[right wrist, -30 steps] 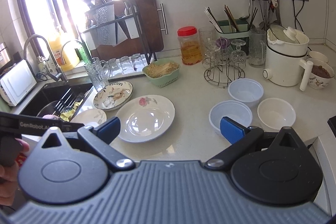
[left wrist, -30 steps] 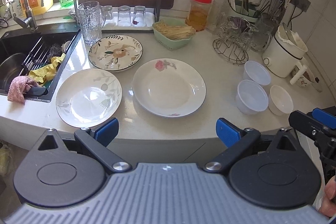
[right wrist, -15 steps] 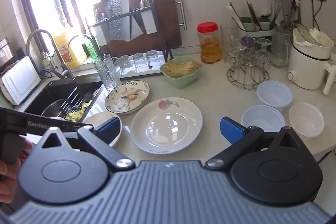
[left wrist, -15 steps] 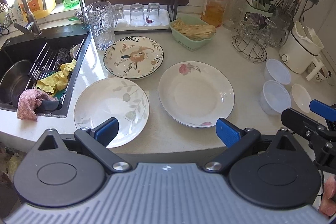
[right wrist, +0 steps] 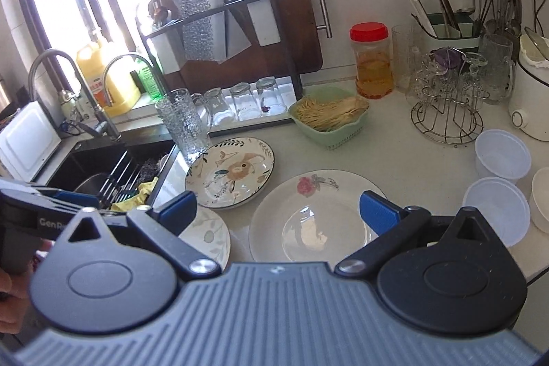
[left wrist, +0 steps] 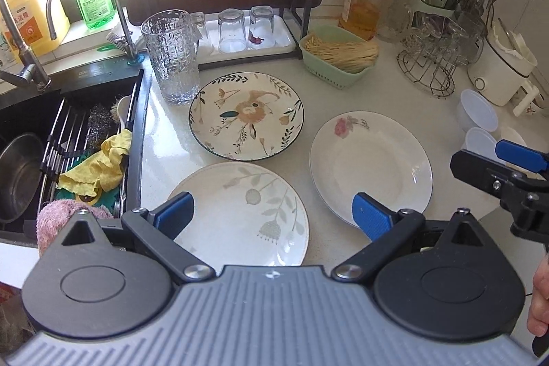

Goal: Organize plates and bowls
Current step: 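Move the left gripper toward the rim of the leaf-pattern plate, then close the left gripper on the leaf-pattern plate rim and lift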

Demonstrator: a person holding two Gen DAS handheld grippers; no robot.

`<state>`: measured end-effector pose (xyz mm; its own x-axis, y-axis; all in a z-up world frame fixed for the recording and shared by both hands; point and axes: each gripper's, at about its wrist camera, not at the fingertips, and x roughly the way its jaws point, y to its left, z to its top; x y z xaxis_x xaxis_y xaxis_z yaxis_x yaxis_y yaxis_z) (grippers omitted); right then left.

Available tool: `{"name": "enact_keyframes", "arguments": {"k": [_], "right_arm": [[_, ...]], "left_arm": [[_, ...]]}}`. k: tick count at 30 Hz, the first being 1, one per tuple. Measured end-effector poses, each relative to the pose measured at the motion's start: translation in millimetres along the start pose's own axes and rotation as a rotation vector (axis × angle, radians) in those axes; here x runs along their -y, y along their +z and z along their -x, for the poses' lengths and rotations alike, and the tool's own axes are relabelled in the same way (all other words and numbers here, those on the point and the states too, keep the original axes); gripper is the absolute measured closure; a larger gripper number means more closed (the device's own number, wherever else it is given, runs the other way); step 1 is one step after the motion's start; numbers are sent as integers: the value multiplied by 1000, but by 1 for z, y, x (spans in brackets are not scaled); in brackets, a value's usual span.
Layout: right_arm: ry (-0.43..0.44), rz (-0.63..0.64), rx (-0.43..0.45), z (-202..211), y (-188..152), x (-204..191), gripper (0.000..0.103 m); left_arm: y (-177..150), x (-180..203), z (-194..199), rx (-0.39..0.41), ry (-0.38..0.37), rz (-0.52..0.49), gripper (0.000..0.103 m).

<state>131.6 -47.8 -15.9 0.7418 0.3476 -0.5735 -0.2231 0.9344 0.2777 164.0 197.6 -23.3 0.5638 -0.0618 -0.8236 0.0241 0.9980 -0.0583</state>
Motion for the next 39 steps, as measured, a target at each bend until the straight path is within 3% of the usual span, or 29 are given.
{"name": "enact_keyframes", "arguments": {"k": [4,7,11,13,15,19,21,23,31,33,34,39], "right_arm": [[-20,-40,-46,-26,-9,-18,10],[-38,-49,-96,-44,-20,-36,26],[-89,-49,-151,-68,-41,-57,26],[-91,-69,-191,-80,-53,-63,26],[-68,-49,-211,-87,-64,-71,31],[-22,25,-235,-99,-86,-88,36],[-26,46,-241,-105,-93,-92,36],[-28,39,-246,-110,-97,-93,42],[-89,-28,-270,-137,-97,-77,72],[-88,-33,-281,-141,-100,-75,73],[-86,-33,-286,-142,-101,-75,79],[-66,-36,-281,-140,-102,-78,82]], "left_arm": [[2,-34,-24,-21,-20,-16,4],[1,-61,-48,-36,39,-25,4],[-5,-100,-79,-84,-13,4,4],[-9,-114,-93,-115,-18,7,10],[-13,-125,-104,-153,-41,25,29],[-23,-139,-122,-170,-96,53,42],[-28,-143,-132,-183,-118,66,54],[-32,-145,-139,-186,-148,76,59],[-36,-155,-150,-154,-183,94,71],[-37,-157,-153,-157,-196,96,73],[-38,-156,-154,-155,-203,92,73],[-41,-150,-154,-136,-196,67,73]]}}
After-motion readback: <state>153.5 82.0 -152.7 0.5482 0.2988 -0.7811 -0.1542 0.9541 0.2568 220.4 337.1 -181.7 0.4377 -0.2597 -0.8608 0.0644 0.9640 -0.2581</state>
